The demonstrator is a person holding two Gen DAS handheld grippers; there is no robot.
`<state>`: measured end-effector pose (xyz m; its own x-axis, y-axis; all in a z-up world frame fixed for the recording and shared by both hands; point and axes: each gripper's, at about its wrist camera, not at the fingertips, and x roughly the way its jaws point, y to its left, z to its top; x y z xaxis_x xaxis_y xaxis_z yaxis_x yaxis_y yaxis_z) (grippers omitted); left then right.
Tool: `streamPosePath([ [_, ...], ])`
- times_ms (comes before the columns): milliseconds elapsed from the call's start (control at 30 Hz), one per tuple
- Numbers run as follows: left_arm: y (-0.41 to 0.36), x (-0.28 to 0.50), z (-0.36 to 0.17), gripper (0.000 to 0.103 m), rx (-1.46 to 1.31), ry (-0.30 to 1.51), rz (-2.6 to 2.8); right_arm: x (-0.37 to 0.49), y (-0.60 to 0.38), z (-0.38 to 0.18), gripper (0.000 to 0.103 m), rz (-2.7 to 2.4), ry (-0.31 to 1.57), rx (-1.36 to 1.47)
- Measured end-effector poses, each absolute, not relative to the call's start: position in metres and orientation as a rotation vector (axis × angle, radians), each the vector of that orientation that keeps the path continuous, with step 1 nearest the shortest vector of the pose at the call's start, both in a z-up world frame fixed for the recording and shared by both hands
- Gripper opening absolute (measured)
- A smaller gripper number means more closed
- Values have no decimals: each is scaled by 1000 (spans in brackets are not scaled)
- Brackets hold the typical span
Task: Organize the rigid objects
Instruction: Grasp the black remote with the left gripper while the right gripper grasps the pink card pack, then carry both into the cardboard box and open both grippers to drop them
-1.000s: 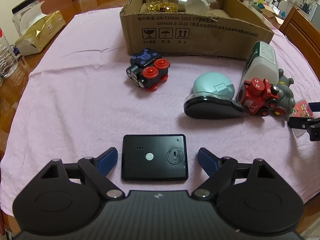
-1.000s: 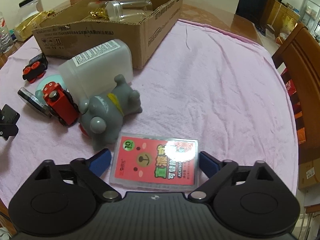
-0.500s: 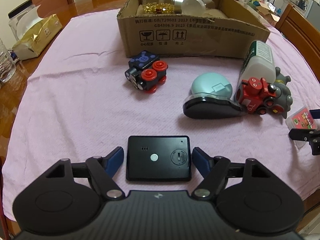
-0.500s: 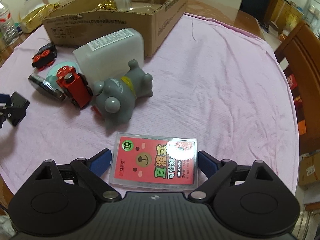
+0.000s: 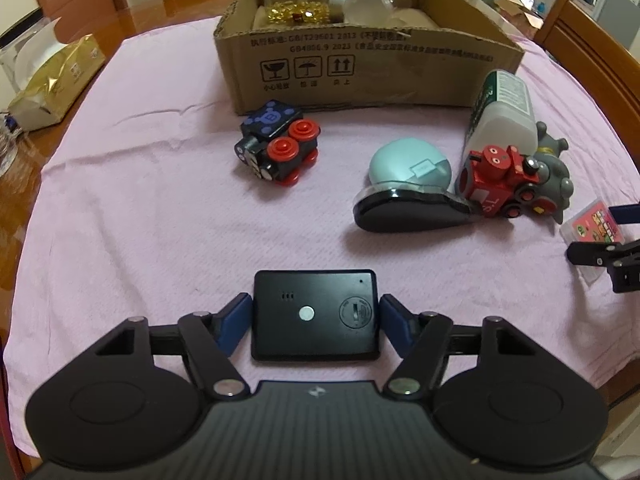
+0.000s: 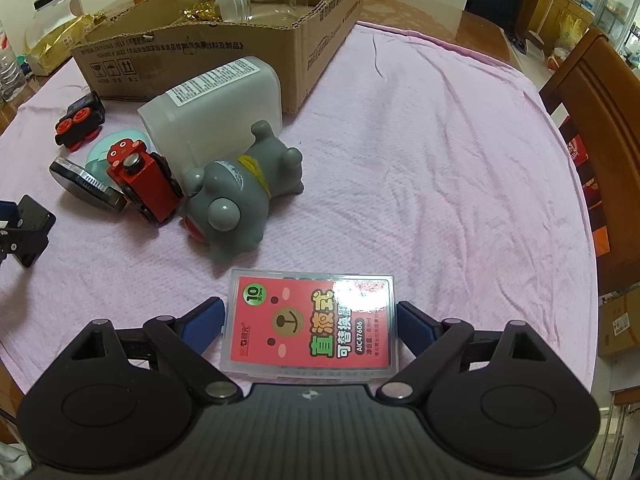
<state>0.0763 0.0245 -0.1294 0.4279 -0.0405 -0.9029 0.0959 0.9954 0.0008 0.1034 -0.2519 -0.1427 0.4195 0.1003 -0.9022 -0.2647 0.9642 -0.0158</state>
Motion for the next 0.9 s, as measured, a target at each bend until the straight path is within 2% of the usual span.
streamPosePath([
  [467,24,80,-101,69,132,1154,-203,101,-251,-118,94,275,1108,-214],
  [900,24,106,-37,69,190,1066,-295,114,-232,-48,94,461,1024,-269],
])
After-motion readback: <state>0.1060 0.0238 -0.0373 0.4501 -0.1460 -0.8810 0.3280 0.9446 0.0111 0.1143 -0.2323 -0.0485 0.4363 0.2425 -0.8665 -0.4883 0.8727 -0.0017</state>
